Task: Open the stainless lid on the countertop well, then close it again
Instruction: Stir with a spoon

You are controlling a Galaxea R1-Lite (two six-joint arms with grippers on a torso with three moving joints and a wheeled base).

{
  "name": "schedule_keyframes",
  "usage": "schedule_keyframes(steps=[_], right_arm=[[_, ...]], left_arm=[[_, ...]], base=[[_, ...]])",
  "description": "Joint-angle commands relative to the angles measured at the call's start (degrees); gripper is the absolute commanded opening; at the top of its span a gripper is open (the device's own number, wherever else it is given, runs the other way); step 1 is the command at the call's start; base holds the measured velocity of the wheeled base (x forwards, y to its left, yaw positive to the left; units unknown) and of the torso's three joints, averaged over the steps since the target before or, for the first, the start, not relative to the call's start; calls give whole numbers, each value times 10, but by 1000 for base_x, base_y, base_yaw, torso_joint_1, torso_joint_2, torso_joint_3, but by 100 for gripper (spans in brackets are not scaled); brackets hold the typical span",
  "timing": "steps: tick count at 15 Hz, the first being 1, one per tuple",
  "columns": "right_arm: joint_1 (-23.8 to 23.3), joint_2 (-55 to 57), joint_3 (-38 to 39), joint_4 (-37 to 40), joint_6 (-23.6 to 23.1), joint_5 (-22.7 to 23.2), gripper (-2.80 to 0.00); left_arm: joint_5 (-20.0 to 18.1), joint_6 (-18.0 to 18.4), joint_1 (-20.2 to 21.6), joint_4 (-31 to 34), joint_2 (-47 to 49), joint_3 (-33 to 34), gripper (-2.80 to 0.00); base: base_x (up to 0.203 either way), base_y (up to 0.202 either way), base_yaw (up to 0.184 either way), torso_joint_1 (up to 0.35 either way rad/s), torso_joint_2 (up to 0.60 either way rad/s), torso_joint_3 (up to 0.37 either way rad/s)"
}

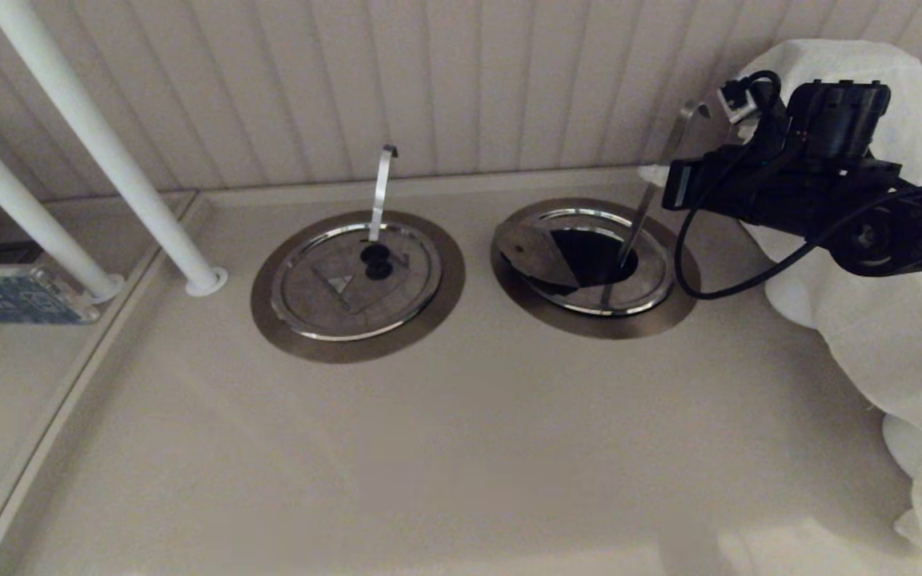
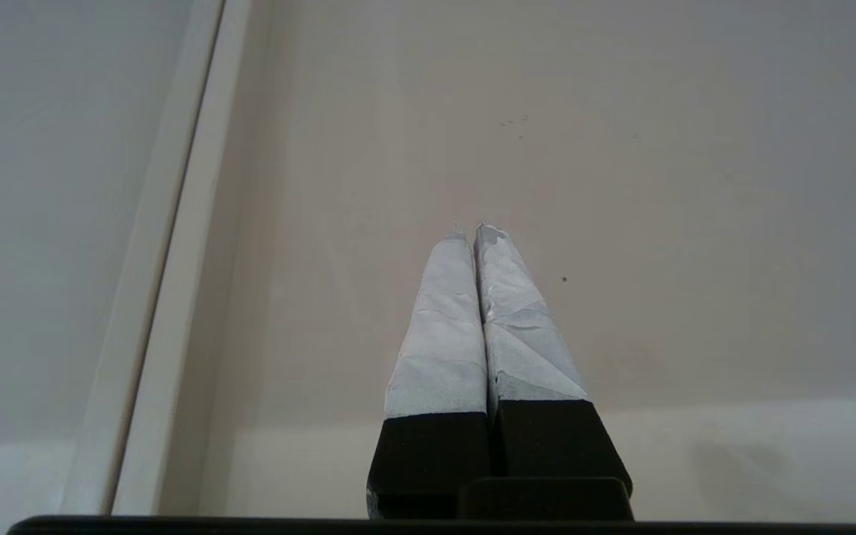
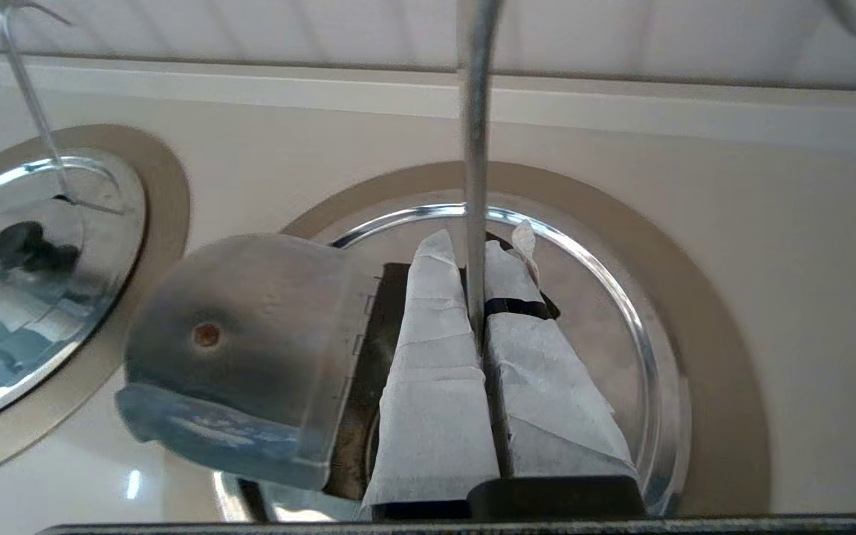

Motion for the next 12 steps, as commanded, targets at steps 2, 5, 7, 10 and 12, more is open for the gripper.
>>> schedule_keyframes(steps=[2,5,7,10,12], right_arm=[[0,33,-24,-2,3,-9,-280],[7,52,-42,-4,10,-28,-280],[17,61,-52,-9,34,-33,-280],[33,51,-42,-20,48,-32,-280],[38,39,-31,-20,46,-31,-280]], left_arm=[[0,0,0,0,0,0,-280],[0,0,0,0,0,0,-280],[0,0,0,0,-1,0,-280],[0,0,0,0,0,0,-280],[0,0,0,0,0,0,-280]], base=[[0,0,0,0,0,0],[0,0,0,0,0,0],[0,0,0,0,0,0],[0,0,0,0,0,0],[0,0,0,0,0,0]])
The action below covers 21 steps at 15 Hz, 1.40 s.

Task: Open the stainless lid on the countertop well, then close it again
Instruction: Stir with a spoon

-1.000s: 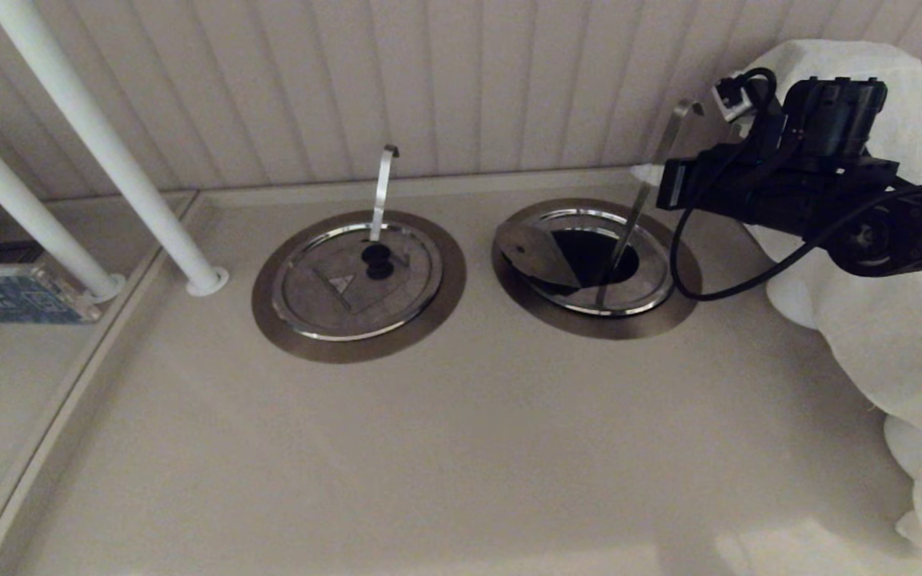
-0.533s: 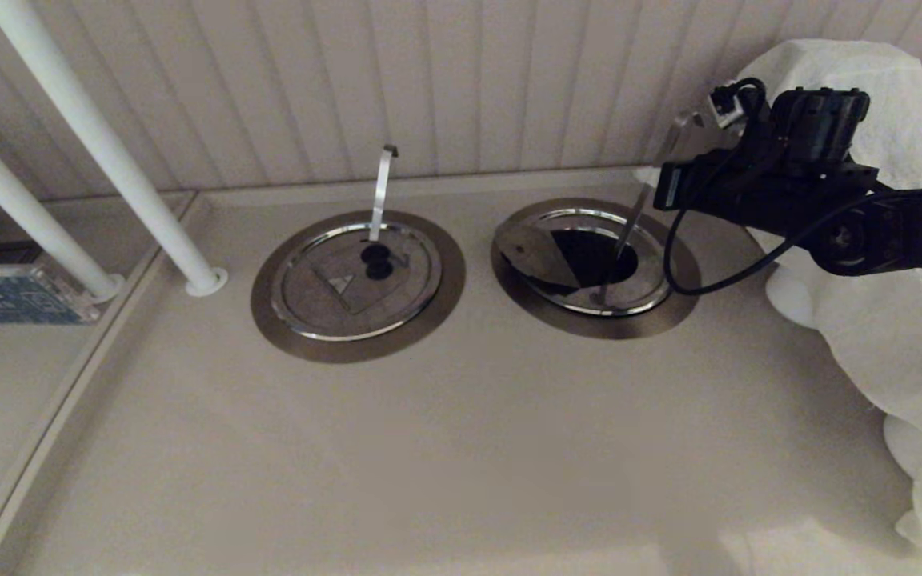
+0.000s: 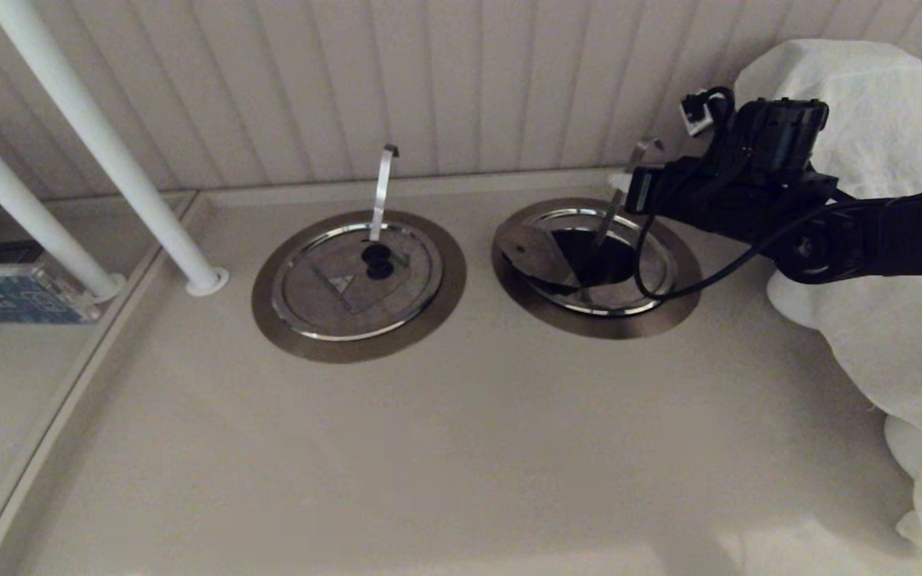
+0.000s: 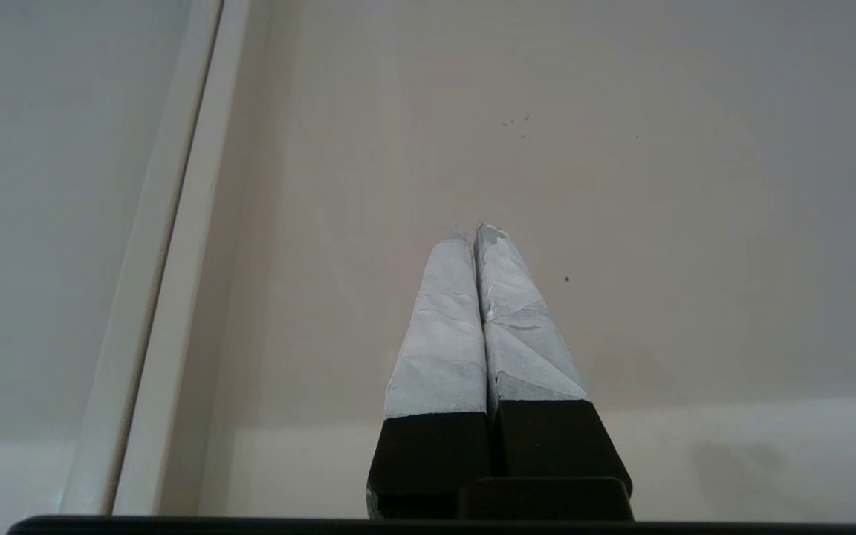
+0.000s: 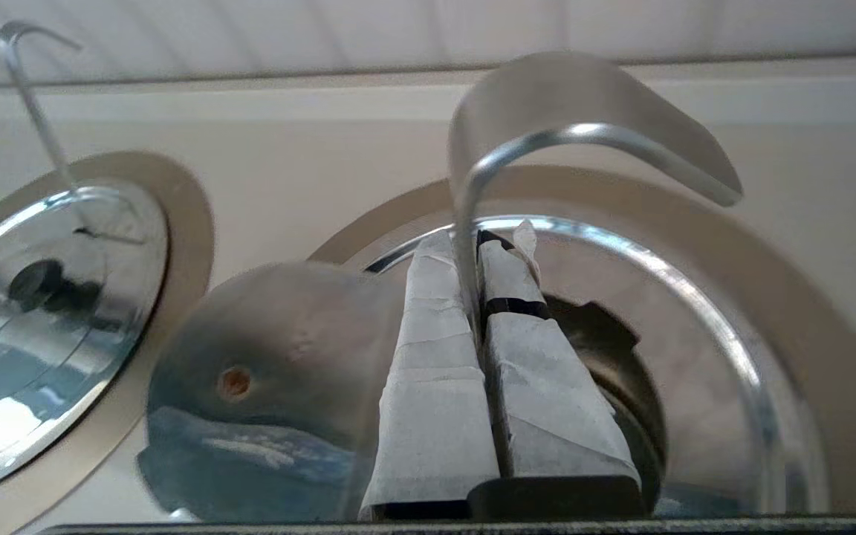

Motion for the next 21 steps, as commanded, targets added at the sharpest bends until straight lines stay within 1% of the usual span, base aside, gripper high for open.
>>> schedule_keyframes(steps=[1,4,6,9,11,13,15,20,21], right_arm=[[3,-13,11,-2,-2,2,-280],[3,-34,31,-1,-6,8,-280],[3,-54,49,2,-14,20,-280],[2,-82,91,5,-52,33,-280],[-5,-90,105,6,-78,34,-280],[-27,-85,105,11,-100,33,-280],[-43,-81,94,21,-107,34,-280],[-49,-28,48,20,-100,30,-280],[-47,-17,33,20,-90,24,-280]], left_arm=[[0,0,0,0,0,0,-280],[0,0,0,0,0,0,-280],[0,0,0,0,0,0,-280],[0,0,0,0,0,0,-280],[0,0,0,0,-1,0,-280],[0,0,0,0,0,0,-280],[0,0,0,0,0,0,-280],[0,0,0,0,0,0,-280],[0,0,0,0,0,0,-280]], base=[[0,0,0,0,0,0],[0,0,0,0,0,0],[0,0,0,0,0,0],[0,0,0,0,0,0],[0,0,0,0,0,0],[0,0,0,0,0,0],[0,0,0,0,0,0],[0,0,0,0,0,0],[0,0,0,0,0,0]])
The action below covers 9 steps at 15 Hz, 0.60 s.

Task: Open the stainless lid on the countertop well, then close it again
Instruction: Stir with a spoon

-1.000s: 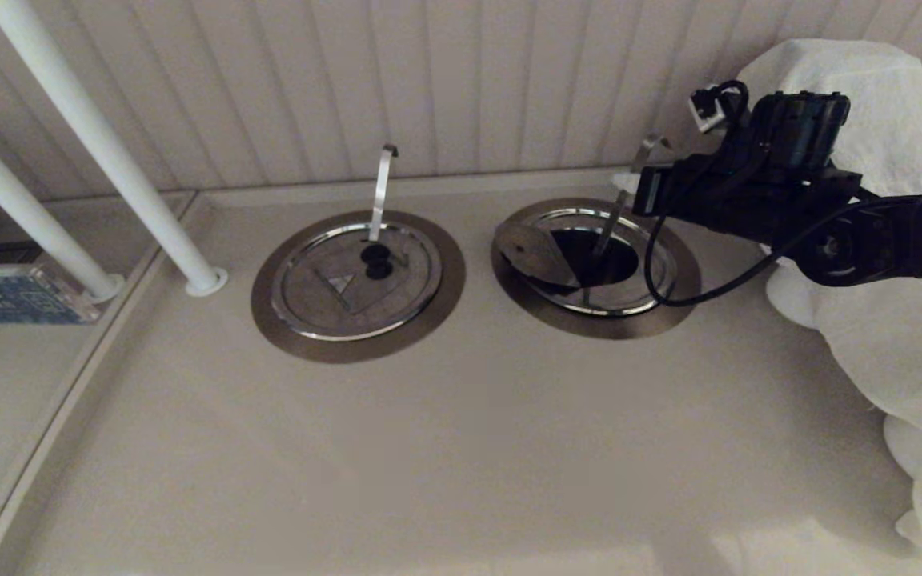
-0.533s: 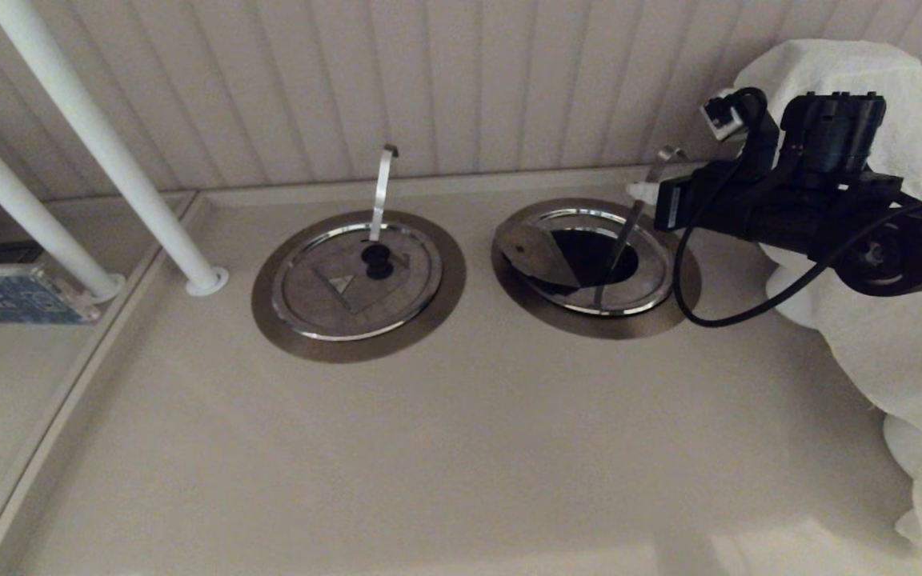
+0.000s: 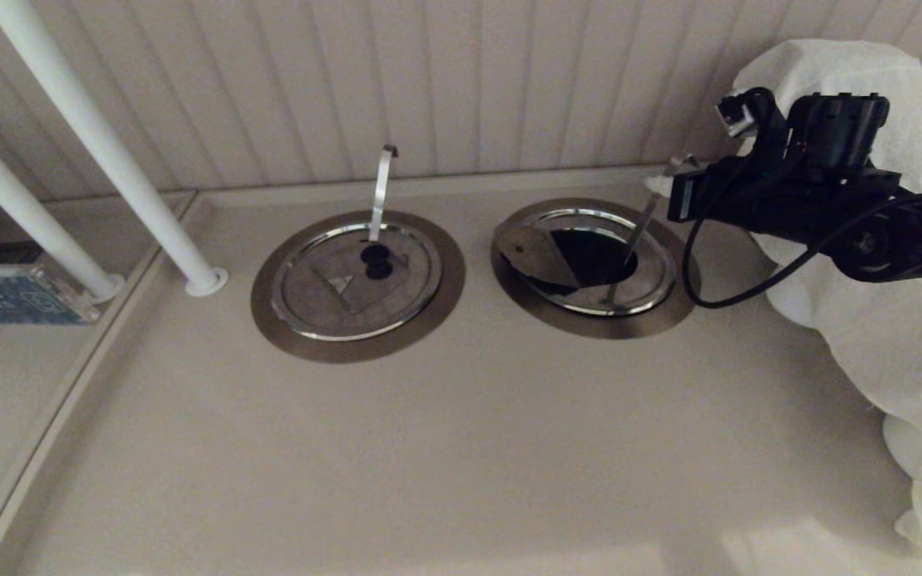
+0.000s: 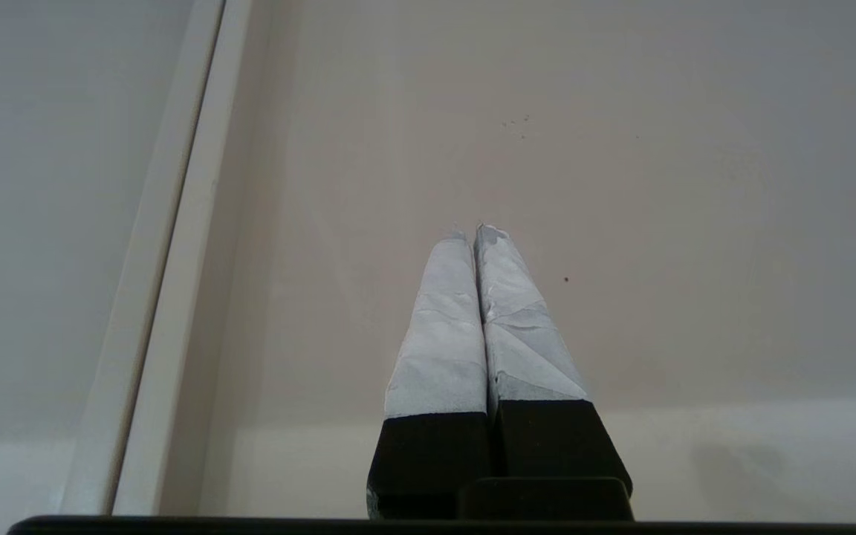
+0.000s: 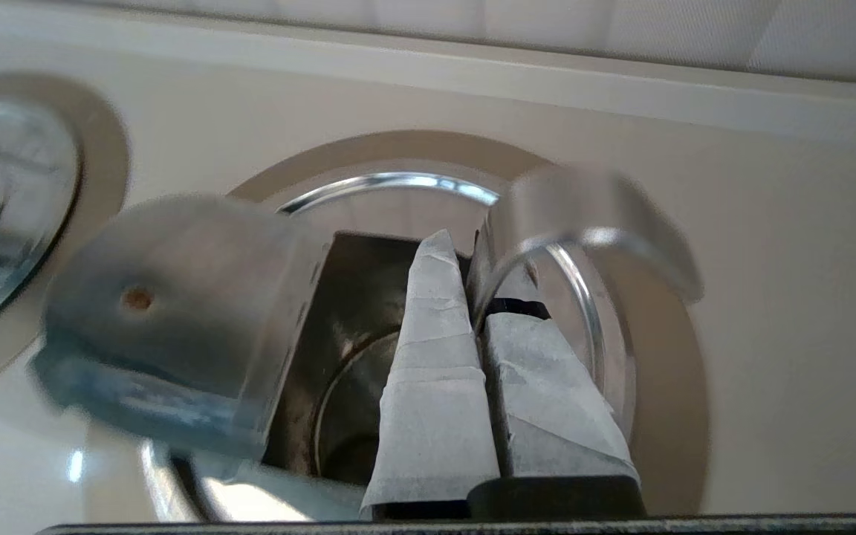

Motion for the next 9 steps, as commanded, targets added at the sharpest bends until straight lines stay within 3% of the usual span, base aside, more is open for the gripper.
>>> schedule_keyframes(steps=[1,5,9], right_arm=[[3,33,-27,-2,12,-8,-280],[2,75,-85,-1,56,-20,-280],[0,108,-124,-1,64,-34,-280]], left_arm=[[0,0,0,0,0,0,-280],[0,0,0,0,0,0,-280],[0,0,0,0,0,0,-280]], base=[[0,0,0,0,0,0],[0,0,0,0,0,0],[0,0,0,0,0,0]])
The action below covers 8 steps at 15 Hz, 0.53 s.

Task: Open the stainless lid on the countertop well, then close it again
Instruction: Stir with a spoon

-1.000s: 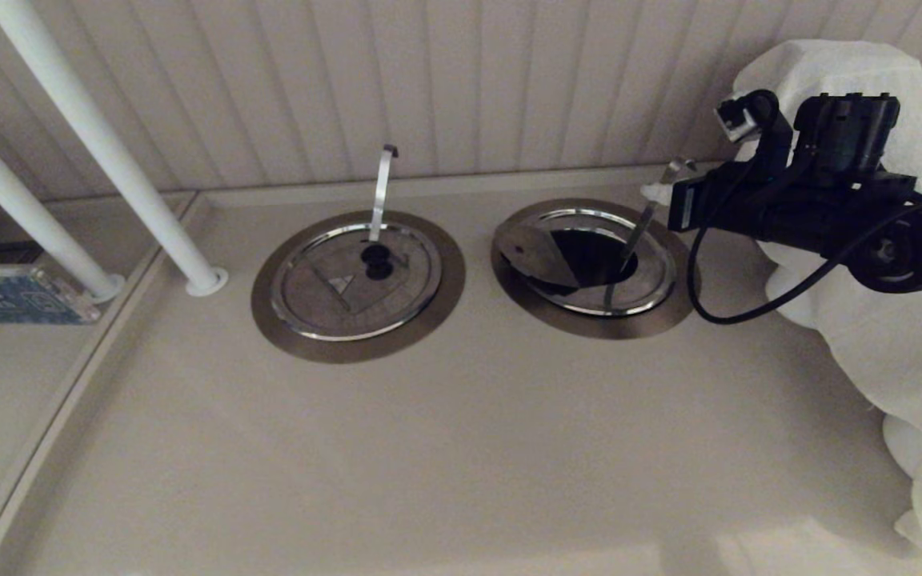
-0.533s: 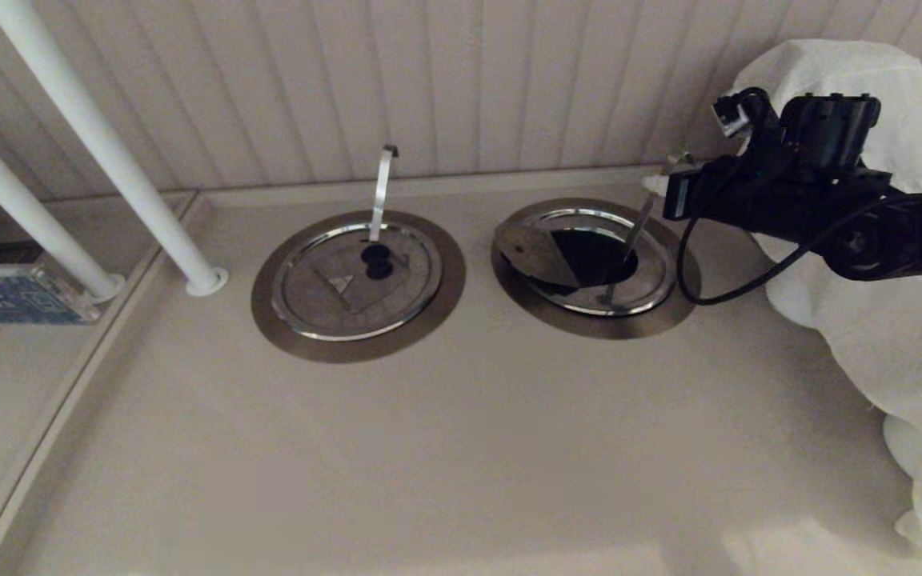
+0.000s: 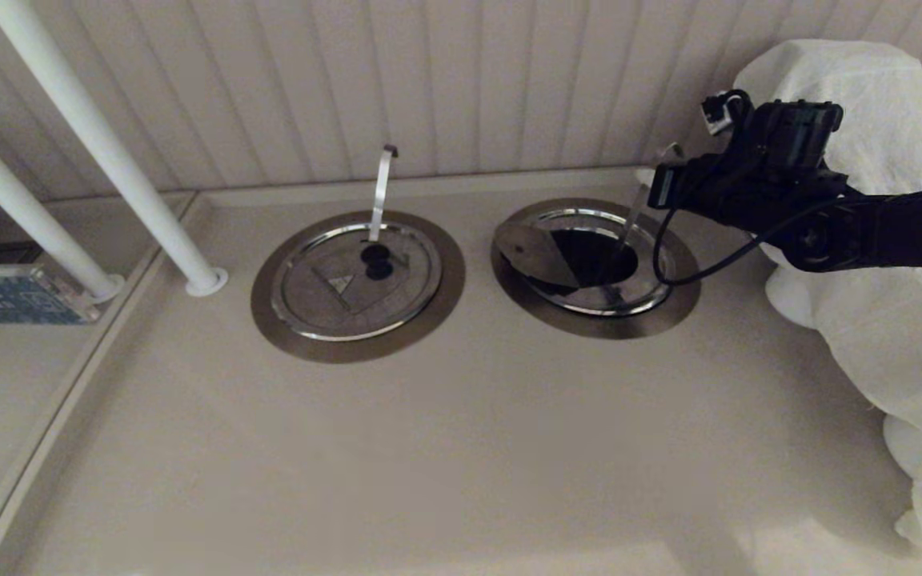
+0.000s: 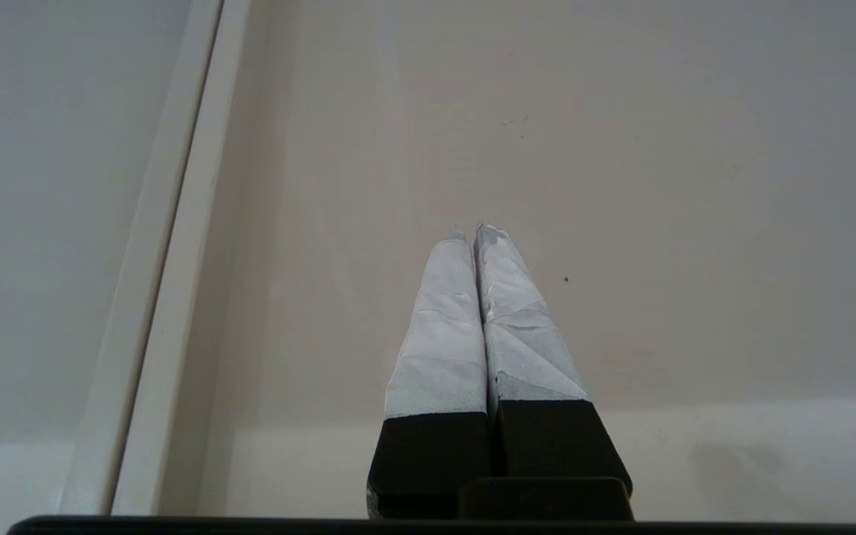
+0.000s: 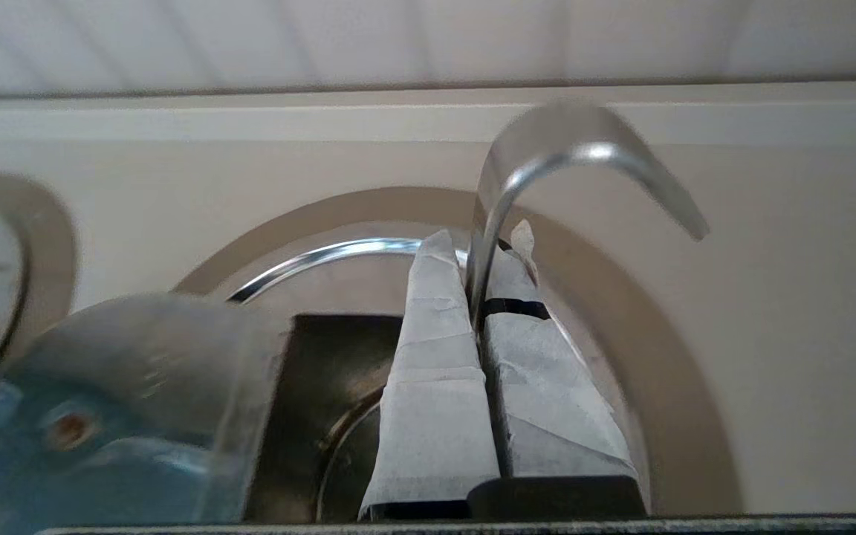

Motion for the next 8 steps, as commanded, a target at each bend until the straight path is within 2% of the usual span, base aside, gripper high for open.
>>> schedule_keyframes(steps=[1,7,8], right_arm=[[0,29,-18,-3,5,0,-280],[-2,63,-60,-7,8,-2,-280],[-1,67,-70,-7,11,-3,0]], left_arm=[[0,0,0,0,0,0,-280],[0,0,0,0,0,0,-280],[0,0,0,0,0,0,-280]], base=[[0,0,0,0,0,0],[0,0,0,0,0,0],[0,0,0,0,0,0]])
